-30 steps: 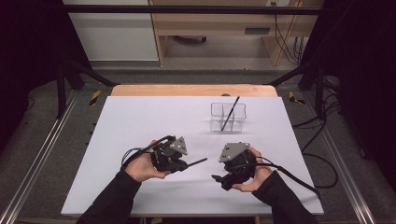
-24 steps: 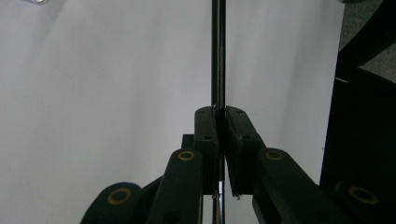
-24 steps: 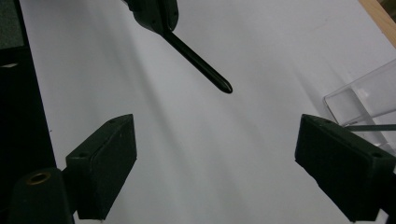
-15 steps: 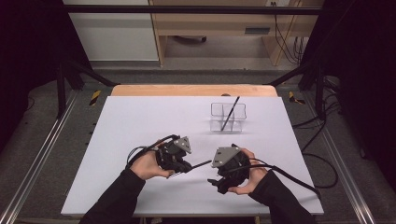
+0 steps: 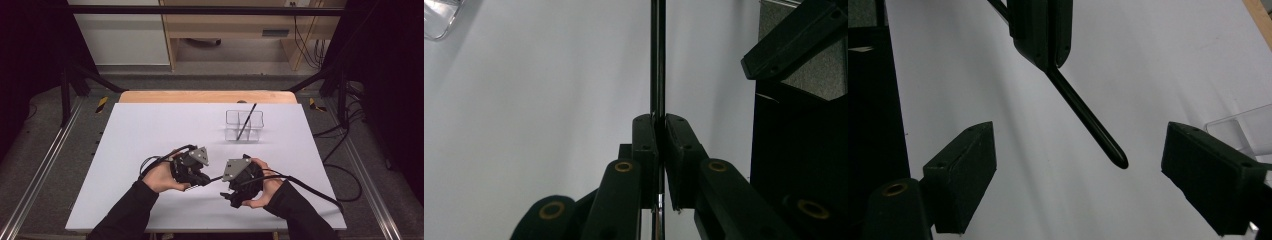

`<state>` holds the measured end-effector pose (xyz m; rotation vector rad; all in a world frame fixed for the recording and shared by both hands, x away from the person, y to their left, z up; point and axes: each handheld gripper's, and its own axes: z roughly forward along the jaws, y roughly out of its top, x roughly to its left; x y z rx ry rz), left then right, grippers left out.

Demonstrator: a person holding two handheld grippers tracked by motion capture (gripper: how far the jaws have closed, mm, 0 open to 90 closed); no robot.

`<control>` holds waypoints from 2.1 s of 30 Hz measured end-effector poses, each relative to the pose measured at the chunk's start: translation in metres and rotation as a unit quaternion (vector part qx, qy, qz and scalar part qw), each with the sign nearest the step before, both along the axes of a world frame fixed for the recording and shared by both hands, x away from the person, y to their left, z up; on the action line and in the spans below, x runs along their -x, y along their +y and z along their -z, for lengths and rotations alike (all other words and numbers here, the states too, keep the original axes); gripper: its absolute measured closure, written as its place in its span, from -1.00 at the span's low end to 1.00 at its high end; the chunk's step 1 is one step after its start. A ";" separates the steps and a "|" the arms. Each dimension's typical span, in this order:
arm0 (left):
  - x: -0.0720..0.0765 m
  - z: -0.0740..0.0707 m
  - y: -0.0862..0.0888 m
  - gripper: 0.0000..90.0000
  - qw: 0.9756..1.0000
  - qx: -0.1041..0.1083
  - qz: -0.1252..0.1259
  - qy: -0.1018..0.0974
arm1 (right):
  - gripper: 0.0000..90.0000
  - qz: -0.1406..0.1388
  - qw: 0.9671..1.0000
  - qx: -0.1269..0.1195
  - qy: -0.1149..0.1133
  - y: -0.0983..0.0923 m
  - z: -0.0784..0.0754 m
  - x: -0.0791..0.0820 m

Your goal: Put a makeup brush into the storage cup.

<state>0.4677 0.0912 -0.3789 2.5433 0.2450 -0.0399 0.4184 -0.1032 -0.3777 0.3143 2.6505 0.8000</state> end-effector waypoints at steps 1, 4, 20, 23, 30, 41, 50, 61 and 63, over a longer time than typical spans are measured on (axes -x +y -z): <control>0.000 0.000 -0.001 0.85 1.000 0.002 -0.001 -0.001 | -0.66 -0.002 1.000 0.001 -0.001 0.000 0.000 0.000; 0.001 0.000 -0.002 0.85 1.000 0.006 0.000 -0.004 | -0.65 -0.004 1.000 0.007 -0.002 0.001 0.001 0.001; 0.002 0.000 -0.011 0.85 1.000 0.010 0.013 -0.003 | -0.49 -0.018 0.999 0.032 -0.014 0.004 0.004 0.002; 0.002 0.000 -0.012 0.85 1.000 0.010 0.014 -0.002 | -0.42 -0.023 0.999 0.038 -0.021 0.006 0.004 0.002; 0.002 0.000 -0.012 0.85 1.000 0.009 0.012 0.004 | -0.28 -0.035 0.997 0.058 -0.037 0.010 0.004 0.003; 0.002 0.001 -0.013 0.85 1.000 0.004 0.009 0.013 | -0.03 -0.056 0.991 0.103 -0.061 0.015 0.009 0.003; 0.003 0.004 -0.015 0.85 1.000 -0.002 0.013 0.016 | 0.12 -0.066 0.989 0.118 -0.067 0.018 0.012 0.002; 0.004 0.006 -0.014 0.85 1.000 -0.018 0.019 0.017 | 0.33 -0.087 0.986 0.125 -0.066 0.021 0.011 0.001; 0.003 0.006 -0.014 0.85 0.999 -0.020 0.020 0.017 | 0.35 -0.085 0.986 0.126 -0.064 0.022 0.011 0.002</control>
